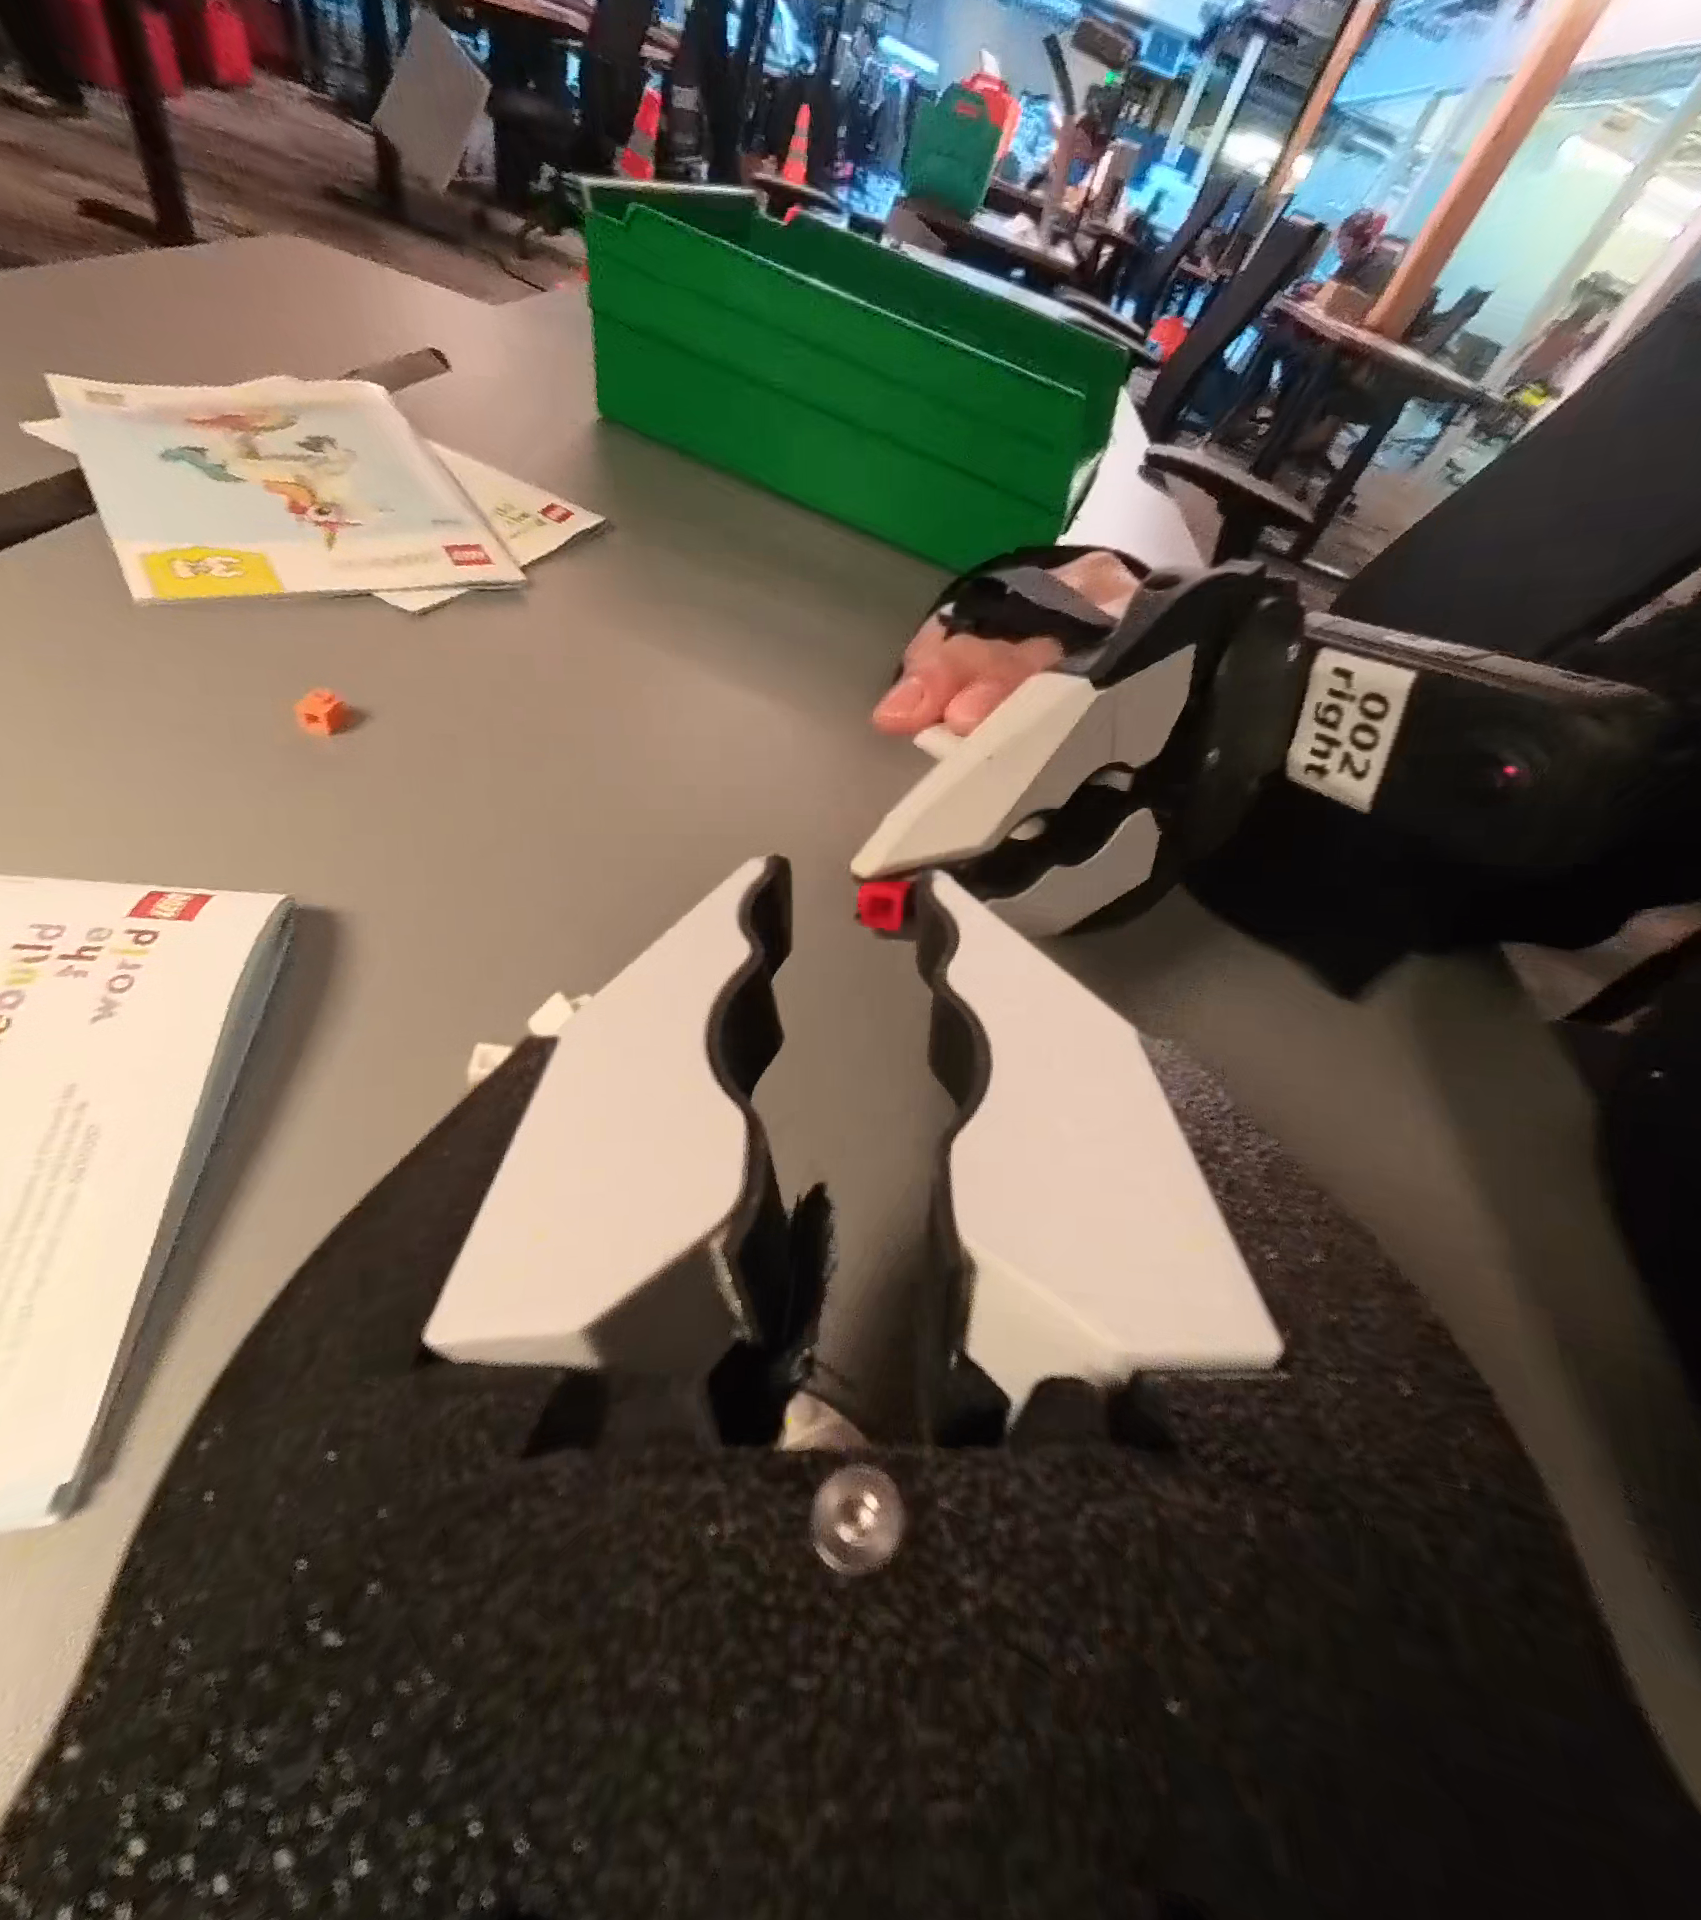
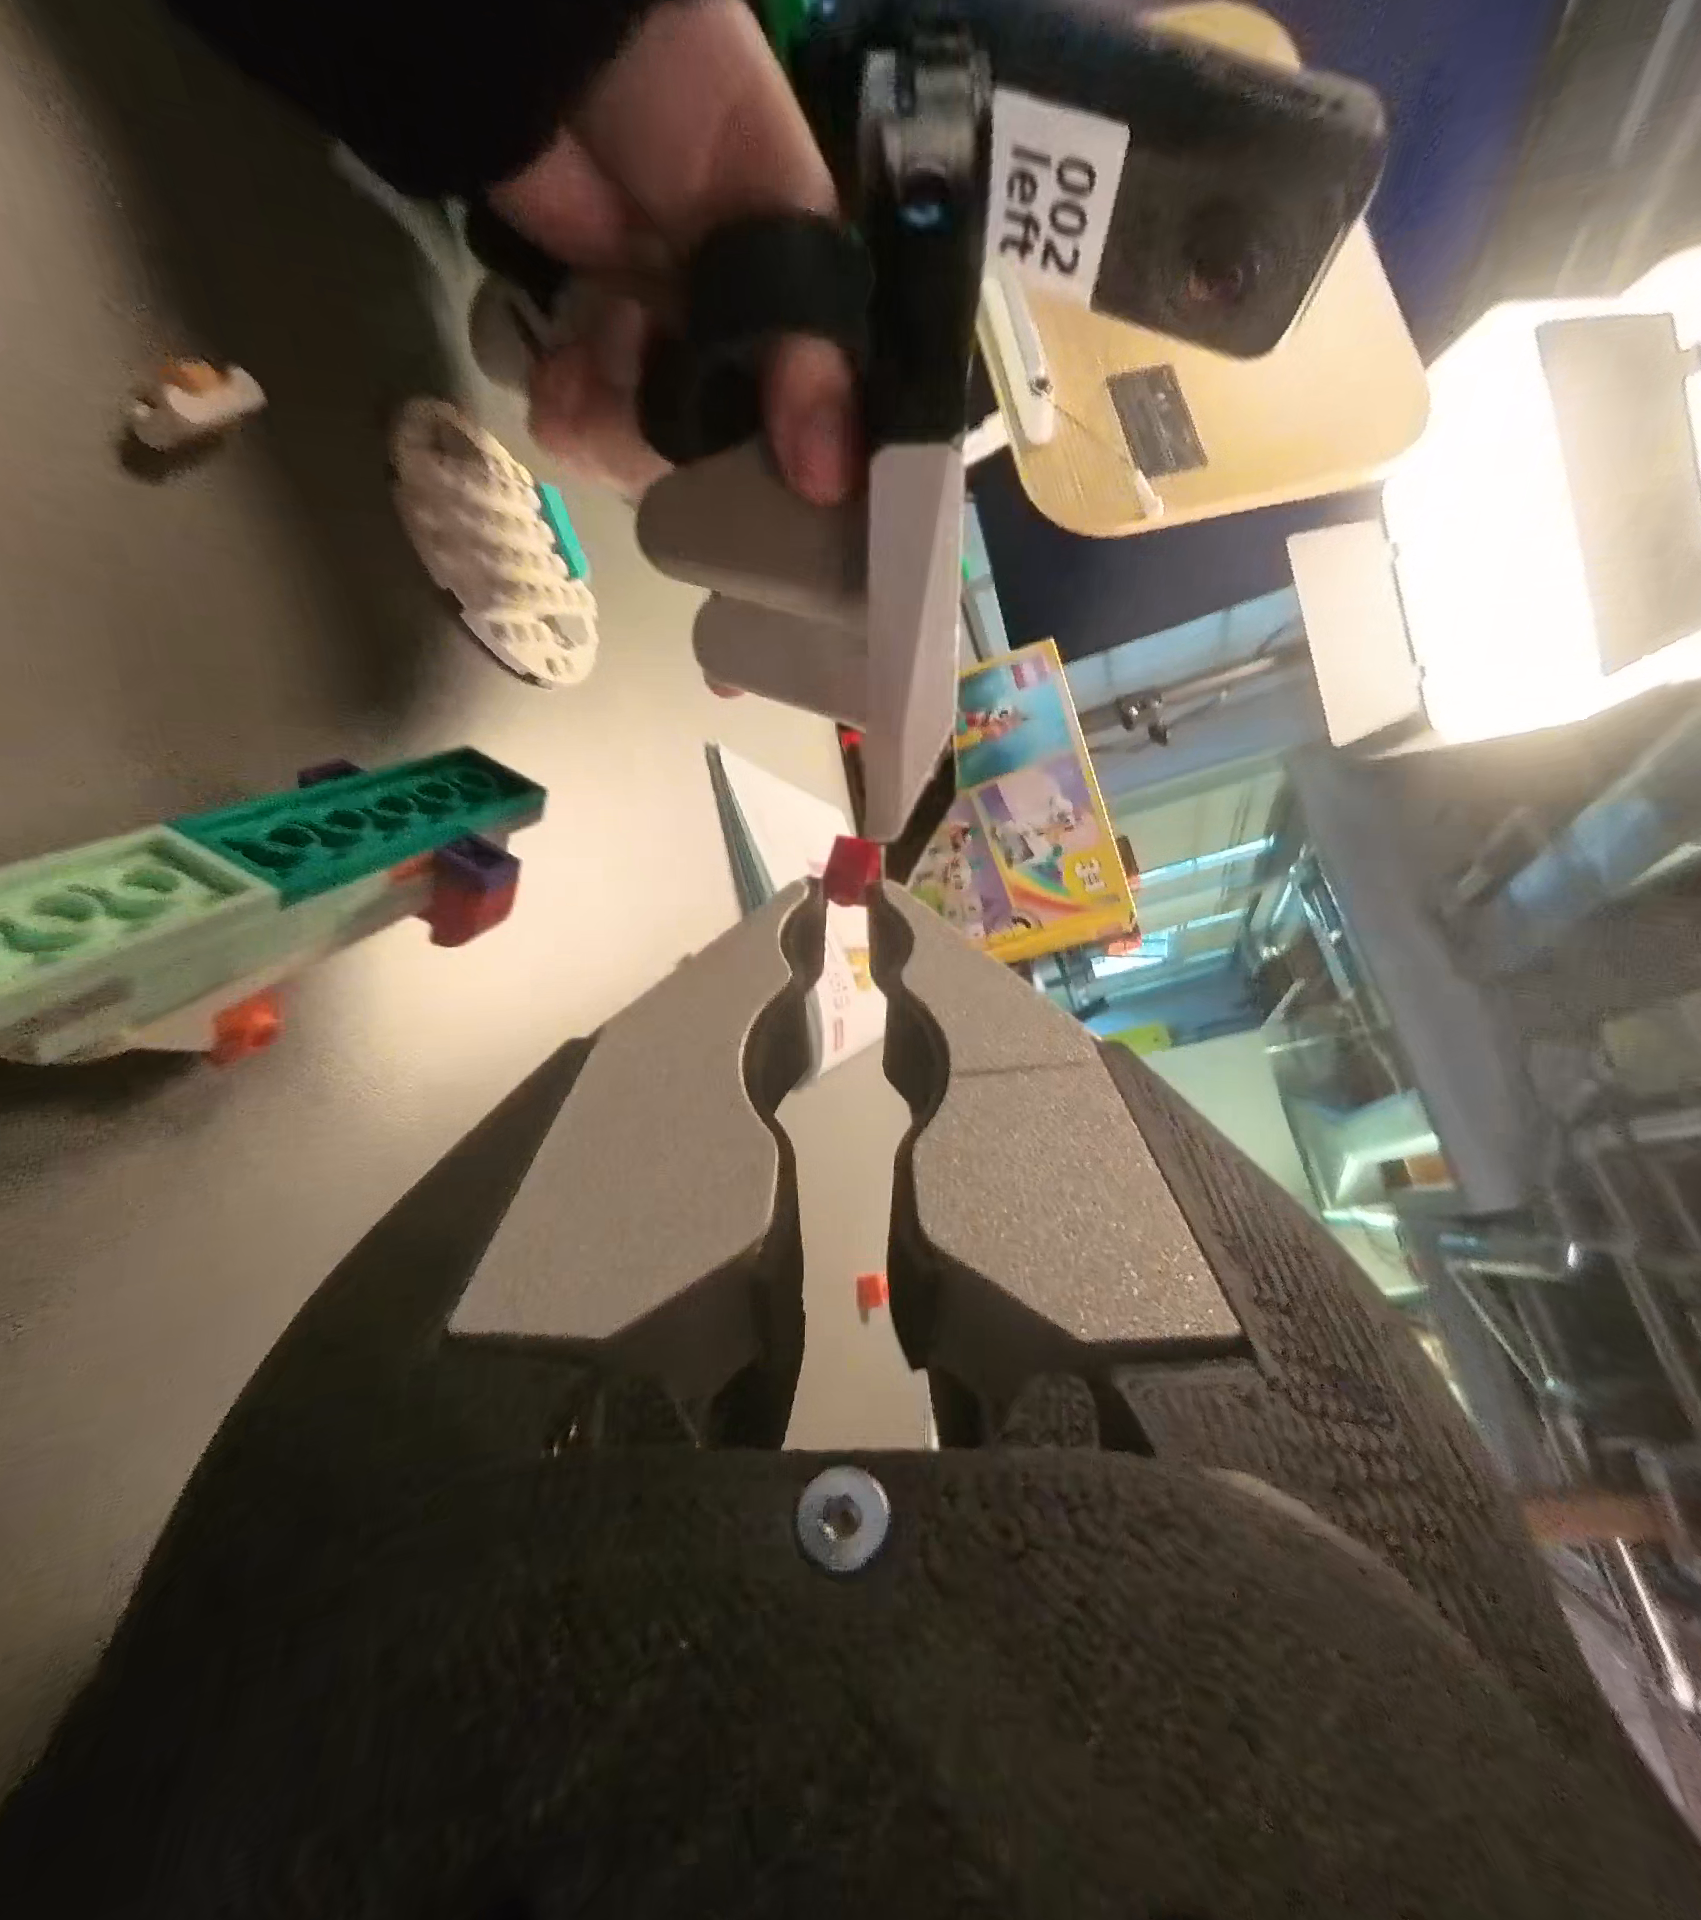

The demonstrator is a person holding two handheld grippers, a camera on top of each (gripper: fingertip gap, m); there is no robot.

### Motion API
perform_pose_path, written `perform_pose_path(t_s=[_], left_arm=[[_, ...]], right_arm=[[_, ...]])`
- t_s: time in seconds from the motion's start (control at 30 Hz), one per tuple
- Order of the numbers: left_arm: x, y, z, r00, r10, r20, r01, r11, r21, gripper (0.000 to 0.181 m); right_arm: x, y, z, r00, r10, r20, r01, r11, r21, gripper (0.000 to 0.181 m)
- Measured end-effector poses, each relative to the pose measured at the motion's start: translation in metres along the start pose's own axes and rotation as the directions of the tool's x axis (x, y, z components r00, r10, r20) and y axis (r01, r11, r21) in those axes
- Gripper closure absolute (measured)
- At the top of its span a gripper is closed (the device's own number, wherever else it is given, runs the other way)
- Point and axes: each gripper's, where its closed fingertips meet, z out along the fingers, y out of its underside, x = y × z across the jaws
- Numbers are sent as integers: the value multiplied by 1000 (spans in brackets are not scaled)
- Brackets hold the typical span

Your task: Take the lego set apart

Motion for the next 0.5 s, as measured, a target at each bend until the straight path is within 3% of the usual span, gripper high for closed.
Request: perform_pose_path(t_s=[0.33,0.5], left_arm=[[11,7,4,997,42,-61,-44,999,-29,172],[12,-27,-13,987,156,37,-158,987,43,173]], right_arm=[[0,-7,-1,1000,-16,-12,17,999,37,176],[21,1,-4,988,-45,-149,44,999,-13,163]])
